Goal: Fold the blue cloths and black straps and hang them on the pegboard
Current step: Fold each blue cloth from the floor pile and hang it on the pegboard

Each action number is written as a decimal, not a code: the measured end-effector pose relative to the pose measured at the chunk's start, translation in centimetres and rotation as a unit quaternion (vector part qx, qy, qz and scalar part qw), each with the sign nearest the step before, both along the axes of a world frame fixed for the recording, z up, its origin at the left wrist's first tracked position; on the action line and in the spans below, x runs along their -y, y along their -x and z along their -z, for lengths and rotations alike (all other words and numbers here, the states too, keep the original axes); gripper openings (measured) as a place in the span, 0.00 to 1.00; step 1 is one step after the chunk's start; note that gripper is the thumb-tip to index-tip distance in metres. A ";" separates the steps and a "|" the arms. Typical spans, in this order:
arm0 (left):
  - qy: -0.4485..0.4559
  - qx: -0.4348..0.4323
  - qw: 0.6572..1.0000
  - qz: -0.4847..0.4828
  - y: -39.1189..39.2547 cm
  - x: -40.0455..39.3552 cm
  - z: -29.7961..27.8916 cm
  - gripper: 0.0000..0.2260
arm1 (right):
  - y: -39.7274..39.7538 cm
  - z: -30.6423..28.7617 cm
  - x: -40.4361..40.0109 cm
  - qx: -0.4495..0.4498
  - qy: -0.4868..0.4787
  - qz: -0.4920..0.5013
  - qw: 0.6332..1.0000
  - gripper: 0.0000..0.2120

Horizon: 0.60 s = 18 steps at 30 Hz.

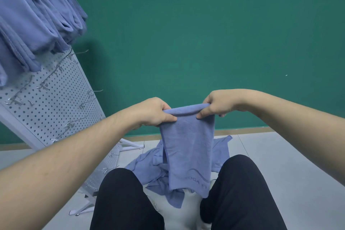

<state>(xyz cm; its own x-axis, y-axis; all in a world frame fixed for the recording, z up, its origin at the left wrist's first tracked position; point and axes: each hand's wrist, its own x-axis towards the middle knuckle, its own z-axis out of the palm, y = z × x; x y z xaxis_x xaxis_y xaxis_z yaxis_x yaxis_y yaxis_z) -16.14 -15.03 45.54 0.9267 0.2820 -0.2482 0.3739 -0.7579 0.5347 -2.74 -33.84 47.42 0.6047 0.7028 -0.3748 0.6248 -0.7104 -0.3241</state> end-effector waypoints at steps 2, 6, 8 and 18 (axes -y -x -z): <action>0.020 0.022 0.999 -0.015 0.2 -0.3 0.0 0.11 | -0.6 0.5 0.4 -0.034 -0.061 0.029 0.997 0.14; 0.143 0.135 0.977 -0.081 0.1 -1.3 0.5 0.15 | -0.7 1.8 0.4 -0.160 -0.251 0.085 0.951 0.13; 0.161 0.196 0.962 -0.105 -0.3 -1.4 1.1 0.17 | -0.5 2.5 -0.4 -0.161 -0.333 0.121 0.921 0.12; 0.136 0.333 0.910 -0.206 -2.1 1.4 0.9 0.15 | 3.0 2.7 -5.0 0.119 -0.414 0.129 0.893 0.15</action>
